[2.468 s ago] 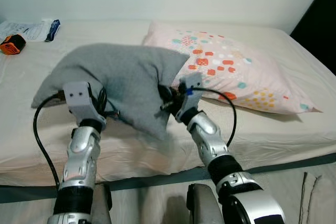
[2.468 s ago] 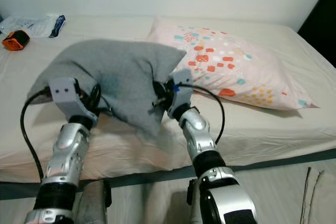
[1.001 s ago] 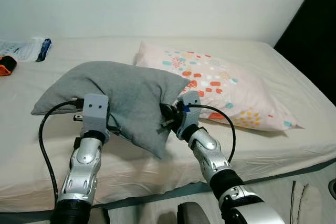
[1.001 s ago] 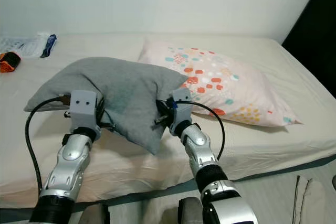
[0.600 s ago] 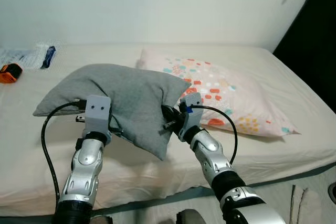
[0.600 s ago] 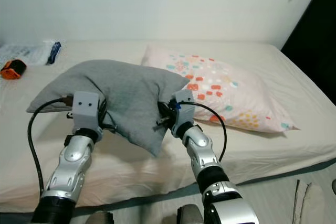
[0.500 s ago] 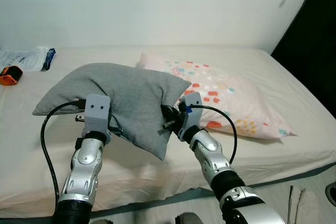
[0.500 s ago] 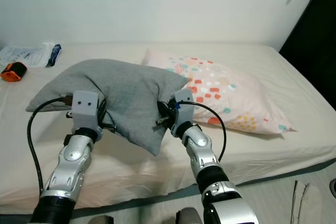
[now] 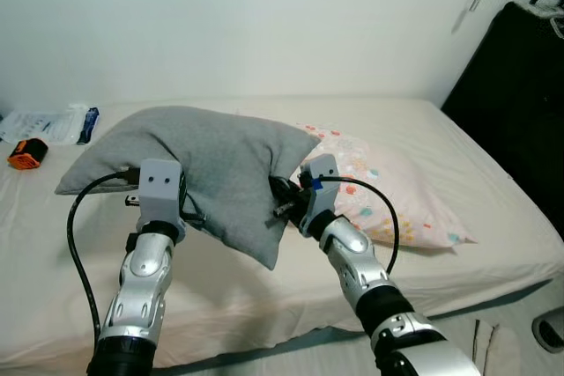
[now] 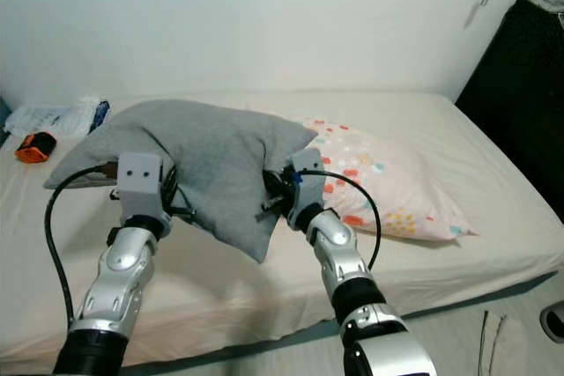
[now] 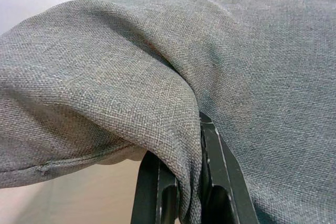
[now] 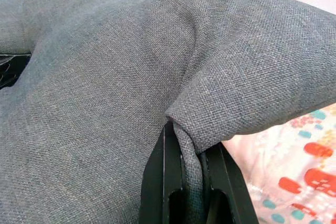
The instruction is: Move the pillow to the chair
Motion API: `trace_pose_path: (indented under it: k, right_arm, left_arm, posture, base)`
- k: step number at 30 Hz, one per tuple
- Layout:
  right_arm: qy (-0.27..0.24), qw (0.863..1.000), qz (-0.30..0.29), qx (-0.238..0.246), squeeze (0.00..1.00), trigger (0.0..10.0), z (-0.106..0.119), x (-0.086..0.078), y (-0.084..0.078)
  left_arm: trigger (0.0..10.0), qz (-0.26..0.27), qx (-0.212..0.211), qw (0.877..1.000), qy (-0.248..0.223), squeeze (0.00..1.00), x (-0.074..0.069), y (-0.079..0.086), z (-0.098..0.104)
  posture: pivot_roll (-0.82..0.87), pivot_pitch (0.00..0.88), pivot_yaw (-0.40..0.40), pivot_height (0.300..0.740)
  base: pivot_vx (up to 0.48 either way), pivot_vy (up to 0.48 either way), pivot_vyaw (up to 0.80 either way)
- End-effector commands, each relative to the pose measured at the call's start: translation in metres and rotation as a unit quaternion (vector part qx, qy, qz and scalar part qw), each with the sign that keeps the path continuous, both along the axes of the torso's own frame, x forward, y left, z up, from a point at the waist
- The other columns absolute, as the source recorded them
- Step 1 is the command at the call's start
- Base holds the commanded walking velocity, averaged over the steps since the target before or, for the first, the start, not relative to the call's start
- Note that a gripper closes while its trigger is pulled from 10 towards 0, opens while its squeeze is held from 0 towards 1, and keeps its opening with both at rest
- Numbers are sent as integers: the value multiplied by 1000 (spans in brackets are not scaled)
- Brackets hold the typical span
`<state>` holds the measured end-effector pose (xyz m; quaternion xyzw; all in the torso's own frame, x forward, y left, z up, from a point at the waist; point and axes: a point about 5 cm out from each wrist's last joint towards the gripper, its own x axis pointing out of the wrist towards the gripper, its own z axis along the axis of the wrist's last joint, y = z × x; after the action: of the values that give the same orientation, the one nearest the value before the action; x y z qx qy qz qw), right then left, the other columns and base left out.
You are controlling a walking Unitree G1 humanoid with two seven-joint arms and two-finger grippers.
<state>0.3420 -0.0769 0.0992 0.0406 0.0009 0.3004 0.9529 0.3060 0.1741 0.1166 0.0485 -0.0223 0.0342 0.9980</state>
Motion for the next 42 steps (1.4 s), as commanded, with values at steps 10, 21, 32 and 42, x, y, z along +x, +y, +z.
trace_pose_path:
  k: [10,21,32,42]
  right_arm:
    - [-18,1000,4,2,0,10000,10,4,0]
    - [-8,1000,-6,10,0,10000,5,3,-2]
    - [52,998,-17,-44,0,10000,-28,-10,-7]
    - [54,997,-17,-53,0,10000,-30,-11,-8]
  left_arm:
    - [10000,-9,7,1000,-20,0,-1,-3,7]
    - [10000,-21,2,1000,-19,0,-2,-9,6]
    - [10000,-37,20,998,36,0,-16,-13,-25]
    - [10000,-36,20,998,39,0,-18,-15,-27]
  posture:
    - [54,0,-125,740]
    - [53,0,-124,740]
    - [56,8,-123,740]
    - [57,12,-128,740]
  base:
    - [0,0,0]
    - [0,0,0]
    - [0,0,0]
    - [0,0,-480]
